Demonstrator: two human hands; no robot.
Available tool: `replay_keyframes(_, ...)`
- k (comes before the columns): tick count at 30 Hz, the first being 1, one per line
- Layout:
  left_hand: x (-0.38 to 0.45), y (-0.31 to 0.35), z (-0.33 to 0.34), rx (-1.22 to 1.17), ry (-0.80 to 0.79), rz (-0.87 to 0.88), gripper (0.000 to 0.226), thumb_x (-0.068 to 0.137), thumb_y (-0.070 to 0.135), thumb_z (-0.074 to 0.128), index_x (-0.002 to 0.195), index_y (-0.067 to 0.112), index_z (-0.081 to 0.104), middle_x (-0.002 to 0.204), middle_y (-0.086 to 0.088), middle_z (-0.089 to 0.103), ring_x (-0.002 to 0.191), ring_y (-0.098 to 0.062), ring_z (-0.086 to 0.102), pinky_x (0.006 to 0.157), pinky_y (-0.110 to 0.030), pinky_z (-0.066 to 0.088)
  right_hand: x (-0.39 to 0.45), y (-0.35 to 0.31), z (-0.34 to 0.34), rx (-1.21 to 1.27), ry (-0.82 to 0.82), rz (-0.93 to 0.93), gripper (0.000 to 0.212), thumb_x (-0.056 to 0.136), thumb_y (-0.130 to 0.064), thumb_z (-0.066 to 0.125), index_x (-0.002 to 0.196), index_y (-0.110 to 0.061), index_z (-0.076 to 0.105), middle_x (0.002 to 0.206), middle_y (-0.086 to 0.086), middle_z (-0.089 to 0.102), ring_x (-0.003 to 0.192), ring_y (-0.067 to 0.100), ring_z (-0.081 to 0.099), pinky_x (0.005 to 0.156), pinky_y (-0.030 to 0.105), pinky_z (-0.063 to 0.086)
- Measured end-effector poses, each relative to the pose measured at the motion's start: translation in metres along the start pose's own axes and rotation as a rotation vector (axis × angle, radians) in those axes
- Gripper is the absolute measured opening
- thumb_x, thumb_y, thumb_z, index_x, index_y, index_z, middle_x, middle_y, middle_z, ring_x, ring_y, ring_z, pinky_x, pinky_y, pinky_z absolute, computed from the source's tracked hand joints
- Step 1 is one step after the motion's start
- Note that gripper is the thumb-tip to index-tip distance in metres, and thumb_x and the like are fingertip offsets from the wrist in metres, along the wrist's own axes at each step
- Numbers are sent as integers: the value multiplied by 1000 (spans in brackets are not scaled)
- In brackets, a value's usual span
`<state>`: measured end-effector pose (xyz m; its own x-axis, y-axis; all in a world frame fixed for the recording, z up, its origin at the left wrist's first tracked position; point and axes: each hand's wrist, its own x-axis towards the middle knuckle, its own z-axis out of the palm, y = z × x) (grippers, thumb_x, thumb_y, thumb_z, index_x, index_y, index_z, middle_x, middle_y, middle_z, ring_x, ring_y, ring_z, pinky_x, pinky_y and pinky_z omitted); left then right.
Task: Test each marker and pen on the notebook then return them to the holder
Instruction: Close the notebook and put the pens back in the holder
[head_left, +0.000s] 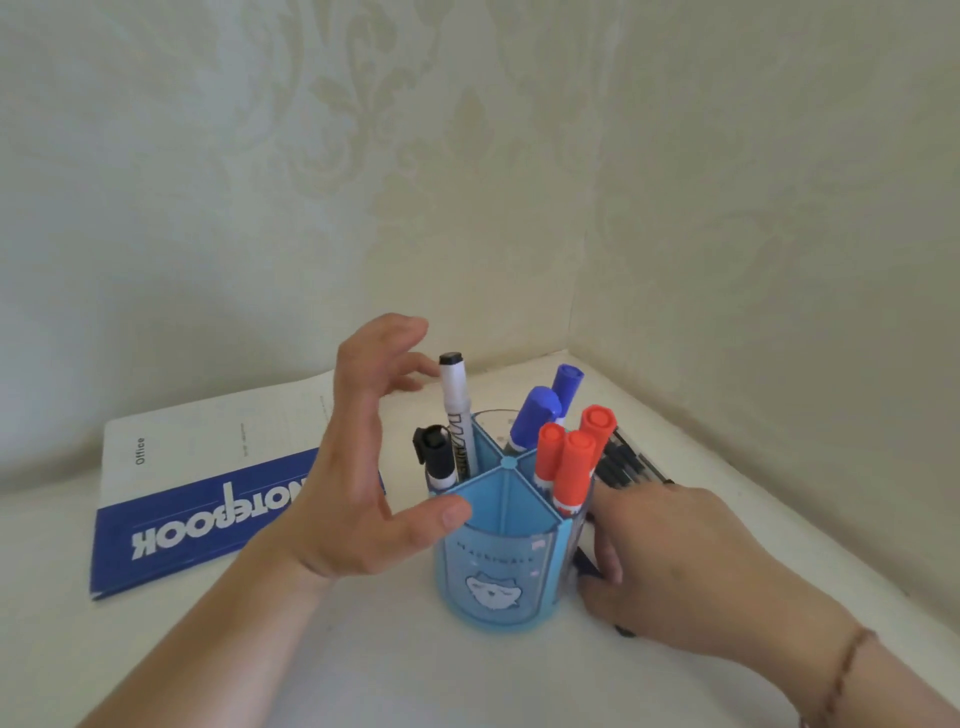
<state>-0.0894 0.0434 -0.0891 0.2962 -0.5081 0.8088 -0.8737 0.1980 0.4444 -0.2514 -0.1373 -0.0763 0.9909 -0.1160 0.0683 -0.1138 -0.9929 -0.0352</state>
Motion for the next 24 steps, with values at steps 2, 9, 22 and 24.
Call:
replay_keyframes(2,1,2,4,22,7,42,92,79,67,58,141,8,24,142,-12,27,122,-49,41,100,-47,41,2,3,3,53,8,33,36,70,-44,49,86,-42,16,89,-9,67,85,18,61,64,31,45)
replay_keyframes(9,4,5,0,-109,47,-1,83,81,57,62,142,20,20,147,-18,23,111,-39,58,94,-45,45,6,40,-15,717,554,276,36,72,-11,79,93,-32,60,69,-9,65,57,10,59,50,12,45)
replay_keyframes(22,0,14,9,-166,-5,-138,96,69,26,69,146,25,12,143,-10,38,91,-32,63,87,-40,51,-11,78,-22,1529,1131,-61,73,76,-49,73,123,-3,42,92,-18,67,88,2,61,84,16,45)
replay_keyframes(24,0,15,9,-147,13,-129,86,73,23,61,145,24,14,141,-11,39,96,-32,60,89,-39,49,-23,79,-12,1410,1167,-70,85,77,-53,73,126,3,33,97,-17,66,95,5,60,90,17,43)
